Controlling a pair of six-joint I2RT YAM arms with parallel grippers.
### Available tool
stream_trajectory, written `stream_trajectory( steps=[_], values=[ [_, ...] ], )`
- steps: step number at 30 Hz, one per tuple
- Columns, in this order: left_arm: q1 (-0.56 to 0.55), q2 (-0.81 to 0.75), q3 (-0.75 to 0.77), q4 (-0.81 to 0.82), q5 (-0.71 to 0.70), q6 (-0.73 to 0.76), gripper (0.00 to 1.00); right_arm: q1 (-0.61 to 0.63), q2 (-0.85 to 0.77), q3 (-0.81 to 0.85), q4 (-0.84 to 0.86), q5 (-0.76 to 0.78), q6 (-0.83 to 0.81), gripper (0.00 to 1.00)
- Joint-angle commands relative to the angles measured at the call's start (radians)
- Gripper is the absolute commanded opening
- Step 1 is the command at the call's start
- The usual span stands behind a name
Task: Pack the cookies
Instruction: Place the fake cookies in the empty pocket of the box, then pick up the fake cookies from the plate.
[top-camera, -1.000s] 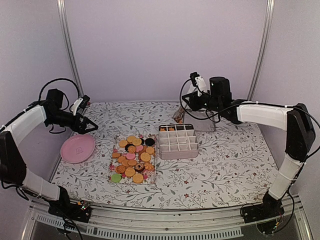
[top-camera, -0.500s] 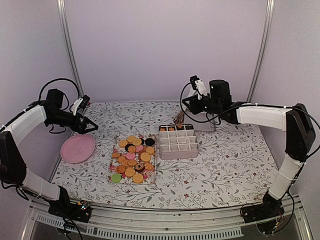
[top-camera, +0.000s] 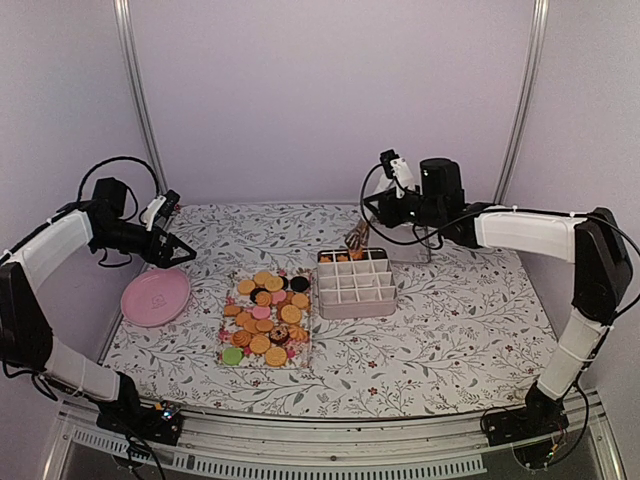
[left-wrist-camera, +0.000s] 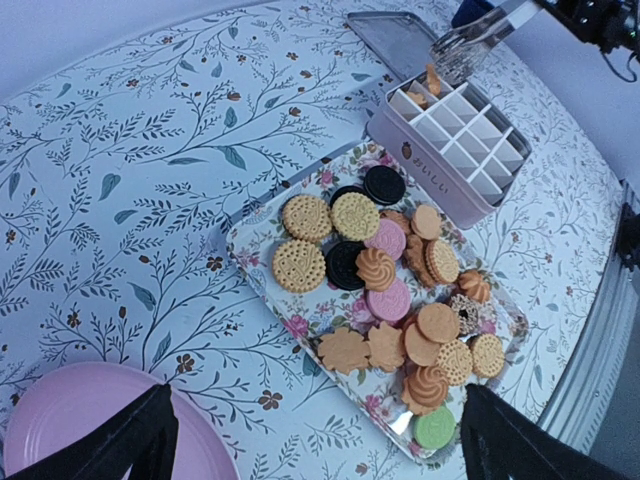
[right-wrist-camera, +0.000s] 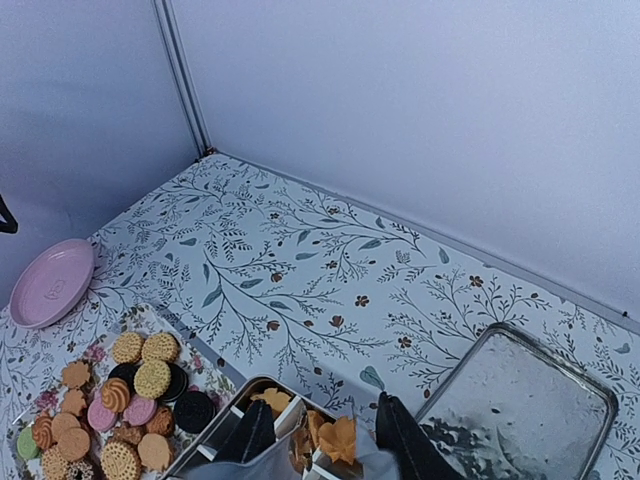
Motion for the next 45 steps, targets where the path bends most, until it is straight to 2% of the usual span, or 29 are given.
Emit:
stream_trajectory(
  steps=[1,11,18,27,37,45],
  values=[
    [-0.006,0.001,0.019,0.012,0.009,-0.004,0.99,-0.005,-0.067,-0.005,0.015,-0.022,-0.002,0.34],
    [-0.006,-0.001,0.017,0.012,0.011,-0.007,0.99,0.012,-0.085,0.016,0.005,-0.061,0.004,0.35],
    [-0.005,-0.001,0.014,0.016,0.005,-0.008,0.99,0.175,-0.032,0.091,-0.019,-0.055,-0.013,0.35],
    [-0.006,-0.007,0.011,0.016,-0.001,-0.009,0.99,0.374,0.141,0.246,-0.028,-0.076,-0.003,0.35],
    [-0.006,-0.018,0.004,0.016,0.003,-0.003,0.99,0.390,0.345,0.404,-0.035,-0.023,-0.010,0.36],
    [-0.006,-0.012,0.007,0.017,0.007,0.000,0.99,0.388,0.444,0.489,-0.041,-0.038,-0.006,0.36]
  ],
)
